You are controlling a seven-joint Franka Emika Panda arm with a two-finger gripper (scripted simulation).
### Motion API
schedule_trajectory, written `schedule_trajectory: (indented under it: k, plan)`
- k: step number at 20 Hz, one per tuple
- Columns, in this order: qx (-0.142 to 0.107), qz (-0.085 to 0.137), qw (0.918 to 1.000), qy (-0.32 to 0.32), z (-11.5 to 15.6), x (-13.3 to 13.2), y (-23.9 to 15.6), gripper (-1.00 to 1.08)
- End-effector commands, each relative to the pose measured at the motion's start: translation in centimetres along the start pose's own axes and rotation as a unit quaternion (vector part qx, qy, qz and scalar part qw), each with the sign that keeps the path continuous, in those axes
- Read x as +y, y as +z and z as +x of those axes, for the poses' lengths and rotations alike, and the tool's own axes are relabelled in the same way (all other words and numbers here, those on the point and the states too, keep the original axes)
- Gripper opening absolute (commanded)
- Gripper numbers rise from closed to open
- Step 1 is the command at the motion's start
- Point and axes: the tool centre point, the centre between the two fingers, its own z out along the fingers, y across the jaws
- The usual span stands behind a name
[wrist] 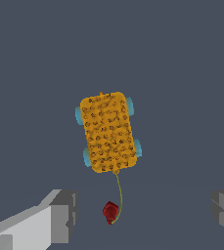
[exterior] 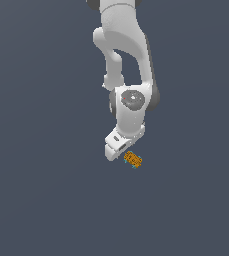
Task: Pick up the object and move it to a goal position.
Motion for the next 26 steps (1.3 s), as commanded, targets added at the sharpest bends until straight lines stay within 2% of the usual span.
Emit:
schedule_trajectory:
  k: [1, 10, 18, 26]
  plan:
    - [0.001, 0.002, 0.9995, -0.031, 0.3, -0.5, 0.7, 1.0]
    - [0.002, 0.006, 0.996, -0.089, 0.9, -1.6, 2.2, 1.0]
    - [0.002, 0.006, 0.9958, -0.091, 0.9, -1.7, 2.8, 1.0]
    - [0.002, 0.006, 0.9956, -0.093, 0.9, -1.9, 6.6, 1.0]
